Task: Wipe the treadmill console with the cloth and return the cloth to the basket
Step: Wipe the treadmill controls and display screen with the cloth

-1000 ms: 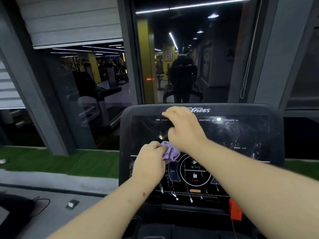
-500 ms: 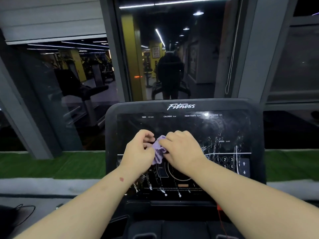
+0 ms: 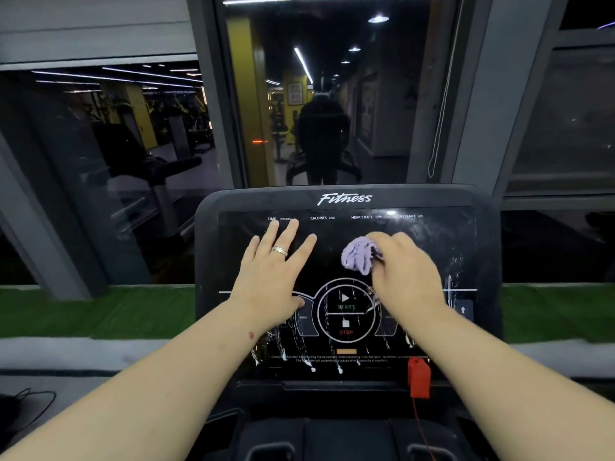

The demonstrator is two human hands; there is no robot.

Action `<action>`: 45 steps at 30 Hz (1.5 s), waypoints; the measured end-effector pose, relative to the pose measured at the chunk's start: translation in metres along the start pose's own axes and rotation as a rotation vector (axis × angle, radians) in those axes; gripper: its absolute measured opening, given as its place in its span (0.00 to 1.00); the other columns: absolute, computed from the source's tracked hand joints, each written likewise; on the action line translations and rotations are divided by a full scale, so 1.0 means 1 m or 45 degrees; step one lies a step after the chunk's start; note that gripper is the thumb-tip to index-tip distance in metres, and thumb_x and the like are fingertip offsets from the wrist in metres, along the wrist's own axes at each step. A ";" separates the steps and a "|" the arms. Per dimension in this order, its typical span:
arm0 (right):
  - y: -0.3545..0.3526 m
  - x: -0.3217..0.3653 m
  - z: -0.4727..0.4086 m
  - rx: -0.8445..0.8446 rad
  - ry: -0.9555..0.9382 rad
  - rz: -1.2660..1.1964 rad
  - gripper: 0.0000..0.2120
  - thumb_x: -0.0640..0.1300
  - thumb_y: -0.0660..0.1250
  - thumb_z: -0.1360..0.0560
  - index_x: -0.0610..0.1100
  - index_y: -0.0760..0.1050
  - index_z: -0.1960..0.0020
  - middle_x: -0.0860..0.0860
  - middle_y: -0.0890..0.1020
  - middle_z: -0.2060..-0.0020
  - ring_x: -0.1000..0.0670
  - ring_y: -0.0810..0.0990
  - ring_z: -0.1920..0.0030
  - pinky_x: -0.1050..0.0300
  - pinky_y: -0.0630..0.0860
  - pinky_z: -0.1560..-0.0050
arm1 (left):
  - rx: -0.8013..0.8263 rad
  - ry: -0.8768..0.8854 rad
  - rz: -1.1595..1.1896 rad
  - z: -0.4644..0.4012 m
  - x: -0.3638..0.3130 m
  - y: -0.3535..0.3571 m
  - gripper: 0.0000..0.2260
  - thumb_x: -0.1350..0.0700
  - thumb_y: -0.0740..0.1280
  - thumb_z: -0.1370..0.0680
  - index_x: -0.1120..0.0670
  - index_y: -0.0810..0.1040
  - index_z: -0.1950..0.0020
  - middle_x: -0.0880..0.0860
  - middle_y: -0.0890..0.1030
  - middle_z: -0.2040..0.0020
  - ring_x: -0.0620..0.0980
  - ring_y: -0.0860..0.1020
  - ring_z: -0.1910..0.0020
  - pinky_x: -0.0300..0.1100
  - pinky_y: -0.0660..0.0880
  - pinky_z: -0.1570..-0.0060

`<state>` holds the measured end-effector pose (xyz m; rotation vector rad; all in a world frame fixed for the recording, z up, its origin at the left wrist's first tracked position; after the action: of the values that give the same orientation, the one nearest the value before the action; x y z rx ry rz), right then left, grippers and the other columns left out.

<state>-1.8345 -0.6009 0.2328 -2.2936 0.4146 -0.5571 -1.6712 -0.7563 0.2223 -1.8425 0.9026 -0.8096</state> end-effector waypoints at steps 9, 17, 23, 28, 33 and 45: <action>0.000 0.001 -0.006 0.046 0.066 0.005 0.10 0.40 0.63 0.25 0.51 0.79 0.49 0.50 0.70 0.60 0.42 0.75 0.65 0.52 0.74 0.65 | -0.032 0.004 0.005 0.001 0.000 0.004 0.53 0.40 0.76 0.27 0.42 0.40 0.17 0.51 0.36 0.17 0.58 0.35 0.18 0.59 0.44 0.20; 0.008 0.027 -0.003 0.251 -0.102 0.018 0.08 0.43 0.61 0.24 0.51 0.78 0.53 0.51 0.70 0.60 0.44 0.77 0.63 0.49 0.79 0.59 | -0.040 0.006 0.008 0.002 0.000 0.004 0.52 0.41 0.75 0.27 0.42 0.40 0.17 0.51 0.36 0.17 0.58 0.35 0.19 0.59 0.44 0.20; 0.016 0.053 0.022 0.313 -0.146 0.006 0.06 0.40 0.61 0.23 0.47 0.76 0.50 0.51 0.66 0.57 0.41 0.78 0.60 0.53 0.70 0.63 | -0.058 0.006 0.010 0.002 0.001 0.006 0.52 0.40 0.75 0.27 0.42 0.40 0.17 0.51 0.36 0.17 0.58 0.35 0.19 0.59 0.44 0.20; 0.005 0.032 -0.019 0.193 -0.002 -0.041 0.07 0.41 0.60 0.23 0.48 0.74 0.59 0.51 0.69 0.60 0.44 0.74 0.65 0.52 0.73 0.64 | -0.047 -0.004 0.002 0.002 -0.001 0.004 0.53 0.40 0.76 0.27 0.43 0.40 0.17 0.51 0.36 0.17 0.58 0.35 0.19 0.59 0.44 0.20; 0.014 0.055 0.019 0.362 -0.259 0.040 0.06 0.40 0.62 0.24 0.48 0.77 0.52 0.51 0.66 0.59 0.41 0.76 0.62 0.50 0.76 0.63 | -0.079 0.015 0.020 0.003 0.002 0.006 0.51 0.39 0.75 0.27 0.43 0.42 0.17 0.51 0.38 0.16 0.58 0.36 0.18 0.59 0.45 0.20; 0.002 0.015 -0.007 0.300 -0.296 0.236 0.08 0.40 0.63 0.26 0.49 0.78 0.50 0.51 0.69 0.59 0.43 0.77 0.63 0.54 0.69 0.67 | -0.052 0.016 0.014 0.003 0.005 0.007 0.52 0.38 0.74 0.26 0.42 0.39 0.17 0.51 0.35 0.17 0.57 0.34 0.19 0.58 0.43 0.20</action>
<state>-1.8252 -0.6131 0.2404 -2.0386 0.4180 -0.2298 -1.6683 -0.7611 0.2160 -1.8683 0.9428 -0.8021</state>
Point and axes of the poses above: each hand's wrist, its own z-axis away from the middle knuckle, its own y-axis out of the palm, x = y × z, the point moved 2 cm from there along -z, towards the middle knuckle
